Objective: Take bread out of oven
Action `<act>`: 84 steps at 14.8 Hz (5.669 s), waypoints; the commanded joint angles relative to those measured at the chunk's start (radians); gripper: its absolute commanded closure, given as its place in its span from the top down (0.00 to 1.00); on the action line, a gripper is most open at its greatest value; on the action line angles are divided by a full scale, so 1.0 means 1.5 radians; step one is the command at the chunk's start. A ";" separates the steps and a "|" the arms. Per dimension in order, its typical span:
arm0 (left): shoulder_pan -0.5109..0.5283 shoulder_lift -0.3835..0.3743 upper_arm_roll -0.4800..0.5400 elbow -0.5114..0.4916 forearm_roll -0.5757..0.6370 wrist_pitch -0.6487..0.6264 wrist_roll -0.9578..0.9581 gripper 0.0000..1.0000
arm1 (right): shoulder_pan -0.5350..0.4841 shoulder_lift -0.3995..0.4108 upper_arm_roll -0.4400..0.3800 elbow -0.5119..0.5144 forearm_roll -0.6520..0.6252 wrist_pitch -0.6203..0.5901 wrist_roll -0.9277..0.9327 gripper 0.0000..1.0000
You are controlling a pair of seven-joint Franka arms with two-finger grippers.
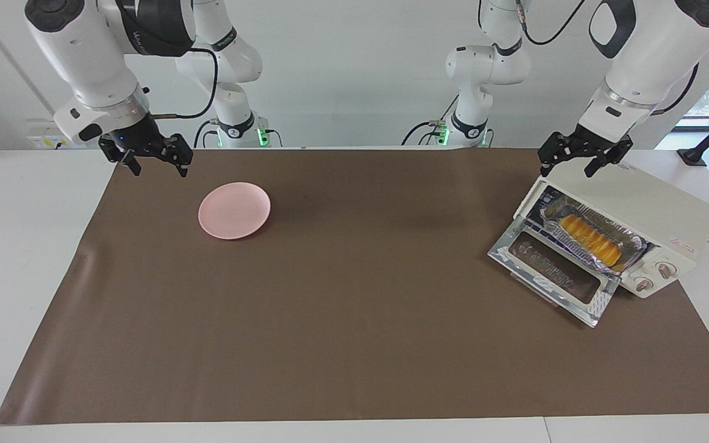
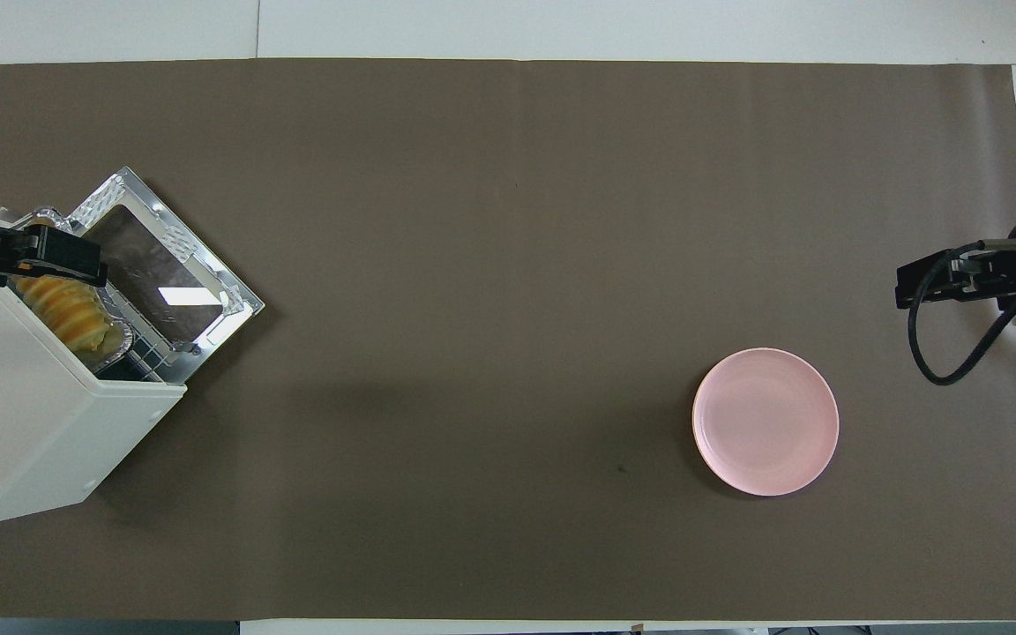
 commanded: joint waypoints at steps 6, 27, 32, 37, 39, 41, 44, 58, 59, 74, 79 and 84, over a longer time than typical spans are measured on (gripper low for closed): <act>0.008 -0.011 -0.009 -0.015 0.007 0.004 0.006 1.00 | -0.003 -0.014 0.002 -0.017 -0.008 0.010 -0.012 1.00; -0.029 0.213 -0.001 0.093 0.106 0.055 -0.275 1.00 | -0.003 -0.014 0.002 -0.017 -0.008 0.010 -0.012 1.00; -0.025 0.248 0.005 0.057 0.171 0.093 -0.329 1.00 | -0.003 -0.014 0.002 -0.017 -0.008 0.010 -0.012 1.00; -0.005 0.214 0.013 -0.058 0.200 0.156 -0.389 1.00 | -0.003 -0.014 0.002 -0.017 -0.008 0.010 -0.012 1.00; 0.002 0.206 0.013 -0.071 0.202 0.156 -0.389 1.00 | -0.003 -0.014 0.002 -0.017 -0.008 0.010 -0.012 1.00; 0.008 0.204 0.012 -0.076 0.202 0.156 -0.389 1.00 | -0.003 -0.014 0.002 -0.017 -0.008 0.010 -0.012 1.00; 0.015 0.192 0.012 -0.113 0.202 0.195 -0.390 1.00 | -0.003 -0.014 0.002 -0.017 -0.008 0.010 -0.012 1.00; 0.015 0.191 0.012 -0.158 0.202 0.239 -0.465 0.67 | -0.003 -0.014 0.002 -0.018 -0.008 0.010 -0.012 1.00; 0.015 0.191 0.012 -0.158 0.202 0.240 -0.465 0.49 | -0.003 -0.014 0.002 -0.018 -0.008 0.010 -0.012 1.00; -0.112 0.248 0.004 -0.031 0.108 0.326 -0.441 0.00 | -0.003 -0.014 0.002 -0.017 -0.008 0.010 -0.012 1.00; -0.230 0.262 0.003 0.014 0.073 0.340 -0.440 0.00 | -0.003 -0.014 0.002 -0.017 -0.008 0.010 -0.012 1.00; -0.323 0.291 0.000 0.054 0.060 0.324 -0.439 0.00 | -0.003 -0.014 0.002 -0.017 -0.008 0.010 -0.012 1.00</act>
